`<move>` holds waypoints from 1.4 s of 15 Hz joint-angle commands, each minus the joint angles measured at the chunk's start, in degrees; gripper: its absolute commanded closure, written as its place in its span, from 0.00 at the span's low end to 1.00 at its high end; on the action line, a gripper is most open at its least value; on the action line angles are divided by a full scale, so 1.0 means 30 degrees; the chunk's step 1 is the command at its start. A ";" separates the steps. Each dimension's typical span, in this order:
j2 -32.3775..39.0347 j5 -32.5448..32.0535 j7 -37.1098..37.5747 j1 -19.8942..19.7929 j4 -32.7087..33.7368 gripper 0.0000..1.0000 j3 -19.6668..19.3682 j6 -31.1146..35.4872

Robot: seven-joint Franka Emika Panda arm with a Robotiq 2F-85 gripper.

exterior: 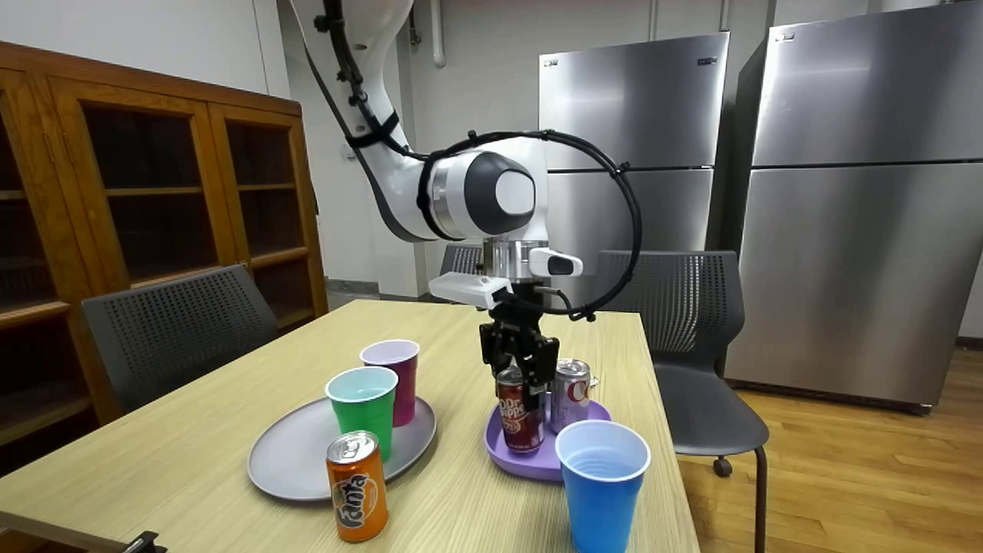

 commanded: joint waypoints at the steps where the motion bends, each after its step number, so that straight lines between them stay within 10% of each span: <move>1: 0.0139 0.0317 0.0268 0.0077 0.0597 0.62 0.0082 -0.0665; 9: 0.0421 0.0607 0.0400 0.0111 0.0714 0.62 0.0110 -0.0484; 11: 0.0405 0.0681 0.0395 0.0114 0.0698 0.11 0.0126 -0.0452; 21: -0.2052 -0.0328 0.1175 0.0523 -0.0881 0.00 -0.0912 -0.0009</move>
